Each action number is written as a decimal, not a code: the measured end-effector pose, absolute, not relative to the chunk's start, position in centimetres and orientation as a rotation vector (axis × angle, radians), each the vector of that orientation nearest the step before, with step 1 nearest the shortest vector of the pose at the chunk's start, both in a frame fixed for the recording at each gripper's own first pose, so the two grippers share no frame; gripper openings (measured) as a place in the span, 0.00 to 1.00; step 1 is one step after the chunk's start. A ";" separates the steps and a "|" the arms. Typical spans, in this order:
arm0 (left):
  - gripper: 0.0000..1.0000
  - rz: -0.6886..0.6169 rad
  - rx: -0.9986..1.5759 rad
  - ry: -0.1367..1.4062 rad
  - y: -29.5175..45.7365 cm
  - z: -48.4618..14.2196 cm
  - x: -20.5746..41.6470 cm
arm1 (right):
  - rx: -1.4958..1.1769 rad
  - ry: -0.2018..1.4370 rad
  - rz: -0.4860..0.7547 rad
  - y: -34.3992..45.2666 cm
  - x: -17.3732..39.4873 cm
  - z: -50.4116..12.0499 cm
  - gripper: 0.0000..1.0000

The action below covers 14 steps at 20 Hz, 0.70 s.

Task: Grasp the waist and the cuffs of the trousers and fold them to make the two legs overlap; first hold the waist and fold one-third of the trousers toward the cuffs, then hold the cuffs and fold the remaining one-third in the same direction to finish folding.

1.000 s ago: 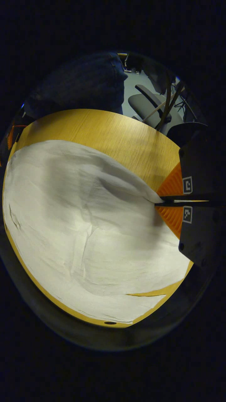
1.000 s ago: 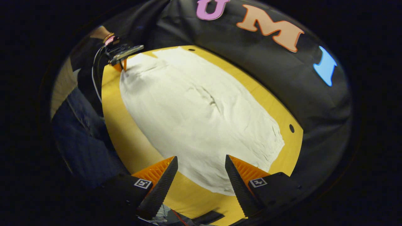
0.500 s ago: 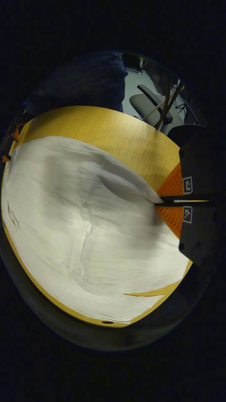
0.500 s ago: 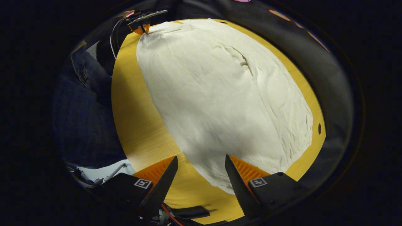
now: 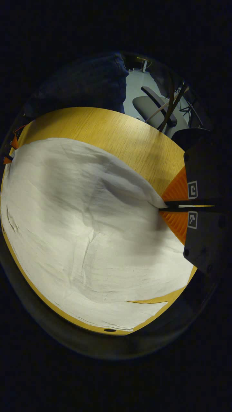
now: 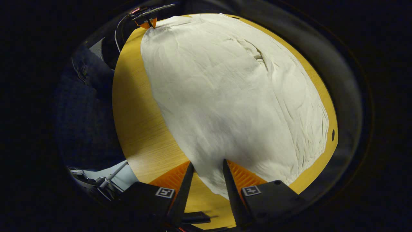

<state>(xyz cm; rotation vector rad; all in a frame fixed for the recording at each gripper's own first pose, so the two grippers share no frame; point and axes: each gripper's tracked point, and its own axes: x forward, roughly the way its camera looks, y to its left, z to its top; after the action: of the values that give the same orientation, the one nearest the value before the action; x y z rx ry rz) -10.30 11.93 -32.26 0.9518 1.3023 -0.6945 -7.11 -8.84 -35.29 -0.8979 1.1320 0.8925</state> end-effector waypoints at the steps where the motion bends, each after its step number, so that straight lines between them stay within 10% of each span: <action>1: 0.00 -0.691 0.952 1.303 11.9 -32.3 -10.3 | -0.905 1.134 0.887 -8.8 -7.1 -35.2 0.47; 7: 0.00 -0.684 0.953 1.302 12.0 -32.3 -10.3 | -0.943 1.115 0.816 -9.1 -6.3 -35.3 0.08; 14: 0.00 -0.695 0.959 1.299 12.1 -32.4 -10.4 | -0.873 1.095 0.714 -9.5 -5.8 -34.0 0.04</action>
<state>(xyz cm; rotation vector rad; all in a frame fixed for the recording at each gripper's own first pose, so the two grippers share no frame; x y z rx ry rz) -10.43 12.14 -32.38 0.9588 1.2992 -0.6950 -5.75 -9.50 -33.97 -0.8727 1.0947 0.7137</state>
